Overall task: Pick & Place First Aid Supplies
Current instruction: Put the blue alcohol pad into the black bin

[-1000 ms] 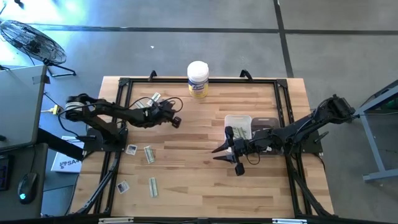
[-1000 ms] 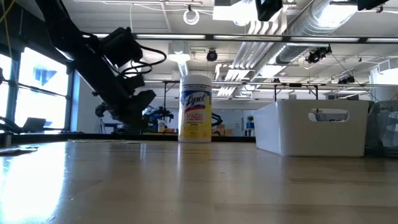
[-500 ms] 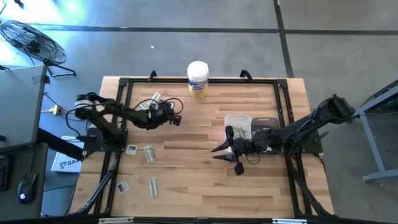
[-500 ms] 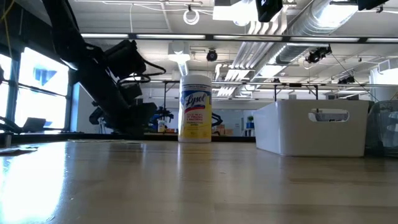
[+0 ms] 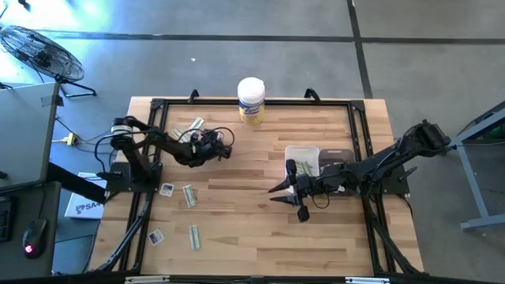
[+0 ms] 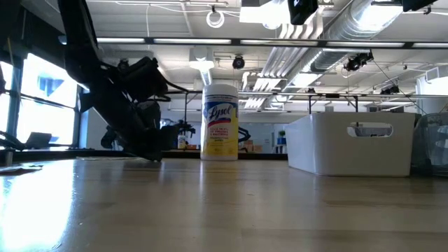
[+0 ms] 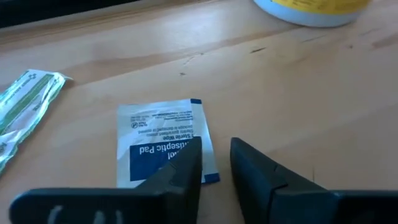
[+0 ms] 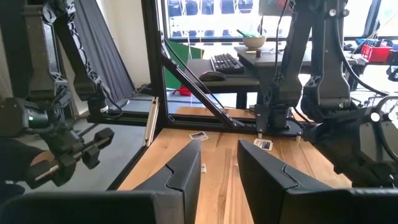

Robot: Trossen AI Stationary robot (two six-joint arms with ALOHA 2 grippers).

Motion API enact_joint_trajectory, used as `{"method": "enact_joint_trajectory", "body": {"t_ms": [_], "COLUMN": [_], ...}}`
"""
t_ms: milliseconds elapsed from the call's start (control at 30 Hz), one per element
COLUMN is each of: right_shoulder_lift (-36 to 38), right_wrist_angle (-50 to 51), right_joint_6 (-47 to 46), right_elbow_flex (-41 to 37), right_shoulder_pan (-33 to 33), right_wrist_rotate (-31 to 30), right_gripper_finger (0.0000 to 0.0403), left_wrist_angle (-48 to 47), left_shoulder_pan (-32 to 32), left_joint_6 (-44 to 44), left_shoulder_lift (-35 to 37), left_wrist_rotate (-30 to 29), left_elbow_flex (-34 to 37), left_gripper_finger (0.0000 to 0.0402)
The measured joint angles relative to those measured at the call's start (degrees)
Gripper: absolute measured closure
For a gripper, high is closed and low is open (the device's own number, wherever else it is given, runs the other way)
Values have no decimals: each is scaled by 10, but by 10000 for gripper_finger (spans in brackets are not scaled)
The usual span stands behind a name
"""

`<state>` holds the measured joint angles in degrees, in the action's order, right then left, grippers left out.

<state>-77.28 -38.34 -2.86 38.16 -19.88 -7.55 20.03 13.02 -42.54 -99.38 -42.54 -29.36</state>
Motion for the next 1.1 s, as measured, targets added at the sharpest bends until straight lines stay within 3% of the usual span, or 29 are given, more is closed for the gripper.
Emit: {"method": "enact_joint_trajectory", "body": {"t_ms": [300,567,933,1100], "right_shoulder_lift": [0,0,0,0], "right_wrist_angle": [0,0,40,39], "right_joint_6": [-1,-1,-1,2], "right_elbow_flex": [0,0,0,0], "right_shoulder_pan": [0,0,0,0], "right_wrist_rotate": [0,0,-34,-35], "right_gripper_finger": [304,304,304,304], "left_wrist_angle": [-15,-15,-11,-5], "left_shoulder_pan": [1,1,-3,-32], "left_joint_6": [-15,5,114,157], "left_shoulder_lift": [-1,4,111,159], "left_wrist_rotate": [1,10,159,195], "left_elbow_flex": [0,1,3,3], "left_gripper_finger": [392,400,401,401]}}
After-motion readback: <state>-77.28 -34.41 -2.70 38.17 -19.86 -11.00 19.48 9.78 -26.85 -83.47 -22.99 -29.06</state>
